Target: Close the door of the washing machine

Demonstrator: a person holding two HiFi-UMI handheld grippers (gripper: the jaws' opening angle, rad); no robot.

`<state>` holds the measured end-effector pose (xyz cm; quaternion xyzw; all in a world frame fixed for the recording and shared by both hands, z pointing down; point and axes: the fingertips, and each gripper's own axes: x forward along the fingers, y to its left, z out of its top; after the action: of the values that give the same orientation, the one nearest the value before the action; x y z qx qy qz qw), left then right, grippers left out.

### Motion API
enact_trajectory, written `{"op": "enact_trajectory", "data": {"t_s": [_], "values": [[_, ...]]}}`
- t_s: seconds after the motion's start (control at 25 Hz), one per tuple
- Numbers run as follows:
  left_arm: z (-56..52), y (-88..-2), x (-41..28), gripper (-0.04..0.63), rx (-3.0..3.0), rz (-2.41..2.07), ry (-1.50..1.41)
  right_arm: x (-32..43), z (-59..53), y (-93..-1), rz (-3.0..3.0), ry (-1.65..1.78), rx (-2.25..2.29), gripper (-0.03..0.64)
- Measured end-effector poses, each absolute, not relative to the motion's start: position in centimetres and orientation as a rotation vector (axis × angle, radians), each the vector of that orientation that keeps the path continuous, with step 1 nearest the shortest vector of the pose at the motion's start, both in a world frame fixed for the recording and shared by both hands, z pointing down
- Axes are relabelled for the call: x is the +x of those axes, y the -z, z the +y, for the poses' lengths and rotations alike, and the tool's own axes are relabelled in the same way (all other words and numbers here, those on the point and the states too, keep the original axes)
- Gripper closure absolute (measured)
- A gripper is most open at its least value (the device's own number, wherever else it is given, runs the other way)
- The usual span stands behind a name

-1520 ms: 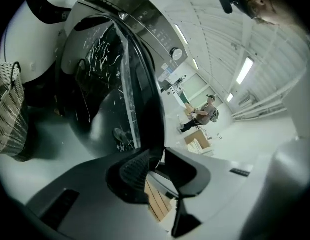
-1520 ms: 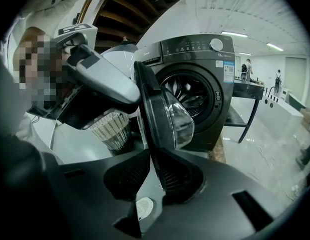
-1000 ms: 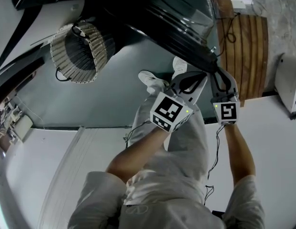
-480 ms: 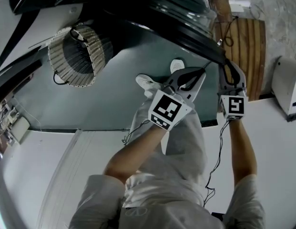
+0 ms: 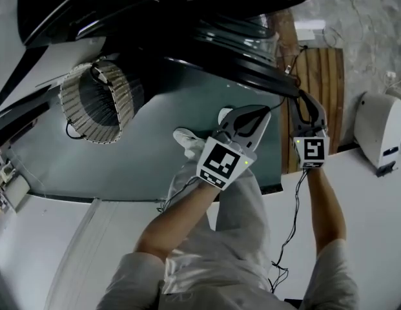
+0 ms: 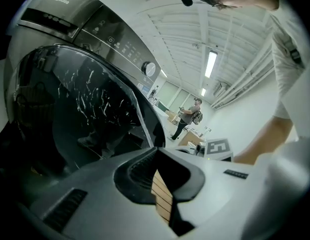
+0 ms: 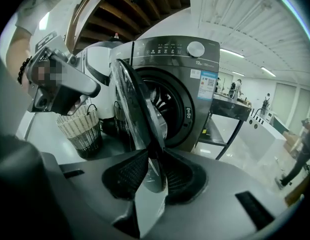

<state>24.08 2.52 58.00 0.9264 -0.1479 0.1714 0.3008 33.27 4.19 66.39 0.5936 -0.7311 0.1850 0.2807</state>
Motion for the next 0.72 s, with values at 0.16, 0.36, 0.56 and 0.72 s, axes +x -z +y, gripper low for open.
{"op": "enact_trajectory", "data": {"t_s": [0.16,0.36,0.56,0.72], "values": [[0.8,-57.8,25.7,0.592,2.497,-0.384,-0.430,35.0,2.0,-66.3,-1.955,-0.463,1.631,0.520],[-1.0,-57.5,27.3,0.592,2.538,-0.360,-0.412,37.6,-1.3,-66.2,-1.937,-0.411,1.671,0.520],[-3.0,-57.5,27.9,0.592,2.559,-0.364,-0.398,39.7,-4.7,-66.2,-1.927,-0.367,1.712,0.520],[-4.3,-57.5,27.9,0.592,2.564,-0.372,-0.390,41.1,-7.5,-66.1,-1.913,-0.352,1.756,0.522]]}}
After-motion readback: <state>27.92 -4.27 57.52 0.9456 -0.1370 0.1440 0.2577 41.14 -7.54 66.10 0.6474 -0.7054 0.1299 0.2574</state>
